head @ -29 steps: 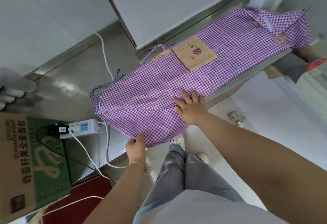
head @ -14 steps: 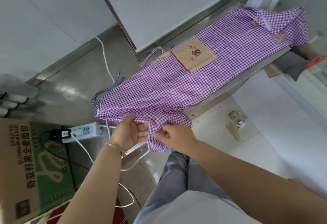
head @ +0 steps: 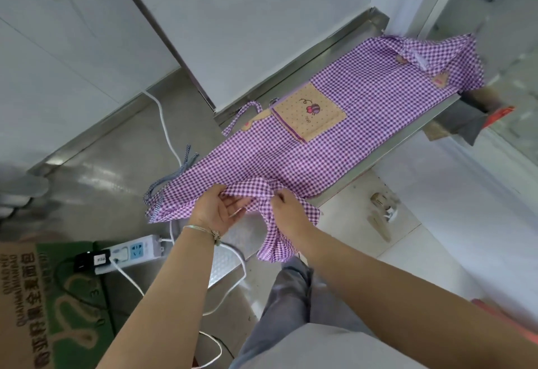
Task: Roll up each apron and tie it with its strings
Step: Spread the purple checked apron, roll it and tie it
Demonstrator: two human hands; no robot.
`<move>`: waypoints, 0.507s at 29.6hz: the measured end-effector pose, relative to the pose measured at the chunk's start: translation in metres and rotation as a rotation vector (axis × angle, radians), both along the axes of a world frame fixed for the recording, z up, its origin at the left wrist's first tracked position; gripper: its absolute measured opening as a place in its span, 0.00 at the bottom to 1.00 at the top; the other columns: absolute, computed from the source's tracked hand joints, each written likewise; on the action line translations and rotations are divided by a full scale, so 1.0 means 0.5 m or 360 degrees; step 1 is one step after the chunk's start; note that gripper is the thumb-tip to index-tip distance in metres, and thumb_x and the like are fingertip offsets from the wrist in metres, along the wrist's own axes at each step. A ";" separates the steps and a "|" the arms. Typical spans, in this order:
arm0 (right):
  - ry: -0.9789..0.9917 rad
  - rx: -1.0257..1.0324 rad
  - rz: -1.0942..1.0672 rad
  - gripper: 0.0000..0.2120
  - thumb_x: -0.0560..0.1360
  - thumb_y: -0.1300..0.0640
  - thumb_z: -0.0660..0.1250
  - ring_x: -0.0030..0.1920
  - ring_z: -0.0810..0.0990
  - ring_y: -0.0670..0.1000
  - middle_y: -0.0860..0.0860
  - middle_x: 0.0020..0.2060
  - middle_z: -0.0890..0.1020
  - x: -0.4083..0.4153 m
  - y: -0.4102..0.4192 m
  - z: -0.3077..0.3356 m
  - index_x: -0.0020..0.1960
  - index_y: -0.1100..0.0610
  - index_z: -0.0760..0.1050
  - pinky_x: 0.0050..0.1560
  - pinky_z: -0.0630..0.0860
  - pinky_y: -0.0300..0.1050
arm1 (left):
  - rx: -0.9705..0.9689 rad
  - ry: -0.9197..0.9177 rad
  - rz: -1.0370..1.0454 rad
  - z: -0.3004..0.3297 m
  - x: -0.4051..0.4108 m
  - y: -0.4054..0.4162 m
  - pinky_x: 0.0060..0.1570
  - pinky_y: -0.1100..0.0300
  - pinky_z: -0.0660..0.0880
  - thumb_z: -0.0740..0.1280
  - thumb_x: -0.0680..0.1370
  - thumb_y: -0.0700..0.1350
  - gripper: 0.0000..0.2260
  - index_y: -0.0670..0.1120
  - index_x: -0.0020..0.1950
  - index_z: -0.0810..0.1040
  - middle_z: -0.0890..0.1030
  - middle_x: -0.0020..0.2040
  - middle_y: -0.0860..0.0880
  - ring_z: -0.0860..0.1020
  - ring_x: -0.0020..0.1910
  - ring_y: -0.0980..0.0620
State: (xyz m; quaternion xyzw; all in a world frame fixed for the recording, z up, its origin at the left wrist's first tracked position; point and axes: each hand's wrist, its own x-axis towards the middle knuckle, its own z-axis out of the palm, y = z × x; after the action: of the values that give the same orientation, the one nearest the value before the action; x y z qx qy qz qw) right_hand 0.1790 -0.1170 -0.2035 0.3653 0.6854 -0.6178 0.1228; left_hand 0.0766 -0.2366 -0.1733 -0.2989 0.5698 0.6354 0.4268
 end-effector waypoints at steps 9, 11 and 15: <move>-0.0410 0.1135 0.1326 0.14 0.78 0.58 0.63 0.41 0.77 0.50 0.51 0.44 0.77 -0.112 0.186 0.078 0.63 0.56 0.68 0.43 0.75 0.45 | -0.0187 -0.0004 0.0376 -0.035 -0.114 0.053 0.38 0.54 0.77 0.58 0.81 0.45 0.10 0.39 0.50 0.73 0.83 0.32 0.44 0.81 0.39 0.48; -0.0556 0.1394 0.1319 0.07 0.79 0.59 0.59 0.44 0.75 0.50 0.50 0.41 0.75 -0.124 0.227 0.094 0.55 0.57 0.72 0.50 0.73 0.47 | -0.0194 -0.0006 0.0365 -0.043 -0.123 0.053 0.43 0.53 0.77 0.58 0.82 0.46 0.12 0.38 0.56 0.72 0.83 0.38 0.42 0.81 0.40 0.47; -0.0814 0.1612 0.0902 0.12 0.78 0.58 0.58 0.58 0.73 0.56 0.54 0.52 0.76 -0.158 0.341 0.109 0.60 0.57 0.72 0.67 0.64 0.58 | -0.0172 -0.0036 0.0127 -0.063 -0.148 0.057 0.57 0.51 0.75 0.55 0.83 0.48 0.17 0.38 0.66 0.70 0.81 0.55 0.42 0.80 0.51 0.45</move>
State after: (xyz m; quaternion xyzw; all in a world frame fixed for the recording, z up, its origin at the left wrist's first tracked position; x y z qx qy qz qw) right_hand 0.1002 0.0537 -0.1489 0.3186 0.9118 -0.0535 0.2535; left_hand 0.0025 -0.2079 -0.2048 -0.3512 0.5861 0.6167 0.3908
